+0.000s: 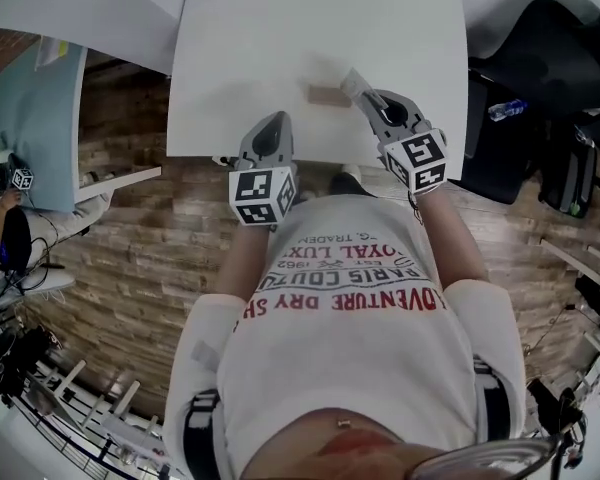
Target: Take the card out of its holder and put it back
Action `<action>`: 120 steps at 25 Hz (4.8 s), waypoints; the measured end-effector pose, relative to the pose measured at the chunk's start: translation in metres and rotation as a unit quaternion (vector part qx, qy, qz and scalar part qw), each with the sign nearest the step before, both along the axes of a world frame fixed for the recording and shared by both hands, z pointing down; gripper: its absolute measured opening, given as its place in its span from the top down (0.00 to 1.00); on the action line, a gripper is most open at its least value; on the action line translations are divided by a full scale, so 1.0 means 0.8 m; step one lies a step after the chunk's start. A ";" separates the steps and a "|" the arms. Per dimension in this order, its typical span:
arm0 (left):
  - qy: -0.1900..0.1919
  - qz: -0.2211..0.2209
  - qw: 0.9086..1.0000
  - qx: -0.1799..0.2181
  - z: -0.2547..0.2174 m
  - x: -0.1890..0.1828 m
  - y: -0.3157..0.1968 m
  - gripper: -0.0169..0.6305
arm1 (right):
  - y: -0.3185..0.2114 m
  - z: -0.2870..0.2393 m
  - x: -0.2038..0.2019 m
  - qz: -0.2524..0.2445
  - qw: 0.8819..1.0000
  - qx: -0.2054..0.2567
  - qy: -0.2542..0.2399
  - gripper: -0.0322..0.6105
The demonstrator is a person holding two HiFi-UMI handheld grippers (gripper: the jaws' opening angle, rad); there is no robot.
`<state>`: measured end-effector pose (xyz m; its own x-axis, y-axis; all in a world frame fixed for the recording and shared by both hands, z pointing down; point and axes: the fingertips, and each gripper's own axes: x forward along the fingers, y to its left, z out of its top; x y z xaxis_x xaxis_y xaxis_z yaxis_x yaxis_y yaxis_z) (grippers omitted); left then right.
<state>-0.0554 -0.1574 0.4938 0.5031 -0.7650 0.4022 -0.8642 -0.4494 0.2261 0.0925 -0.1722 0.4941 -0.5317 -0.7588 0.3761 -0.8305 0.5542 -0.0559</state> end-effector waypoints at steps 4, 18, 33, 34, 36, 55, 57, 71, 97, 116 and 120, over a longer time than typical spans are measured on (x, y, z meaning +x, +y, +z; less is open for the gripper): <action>-0.002 -0.022 1.000 -0.008 0.007 0.001 0.000 0.94 | -0.013 -0.002 -0.009 -0.066 0.998 0.010 0.002 0.89; -0.005 -0.076 0.997 -0.002 0.008 0.005 -0.005 0.94 | -0.023 0.007 -0.042 -0.291 0.957 0.010 0.011 0.89; -0.012 -0.092 0.996 -0.007 0.013 -0.004 -0.006 0.94 | -0.026 0.025 -0.074 -0.373 0.927 0.000 0.035 0.89; -0.012 -0.092 0.996 -0.008 0.013 -0.005 -0.007 0.94 | -0.027 0.027 -0.073 -0.373 0.927 -0.002 0.032 0.89; -0.013 -0.092 0.996 -0.011 0.016 -0.006 -0.007 0.94 | -0.029 0.034 -0.071 -0.373 0.928 -0.008 0.026 0.89; -0.035 -0.083 0.996 -0.025 0.030 -0.005 -0.021 0.94 | -0.034 0.092 -0.064 -0.371 0.927 -0.055 0.005 0.89; -0.036 -0.083 0.996 -0.024 0.029 -0.006 -0.024 0.94 | -0.036 0.092 -0.063 -0.368 0.928 -0.057 -0.001 0.89; -0.029 -0.066 0.997 -0.013 0.021 -0.002 -0.036 0.94 | -0.047 0.087 -0.064 -0.329 0.942 -0.066 0.007 0.67; 0.010 0.072 0.995 0.070 -0.055 0.029 -0.022 0.94 | 0.000 -0.022 -0.007 0.109 0.993 0.037 0.000 0.91; 0.018 0.137 0.987 0.076 -0.049 -0.004 0.038 0.94 | 0.092 -0.009 -0.036 0.224 0.974 0.024 -0.011 0.91; 0.020 0.140 0.987 0.080 -0.051 -0.010 0.044 0.94 | 0.099 -0.009 -0.042 0.228 0.973 0.024 -0.011 0.91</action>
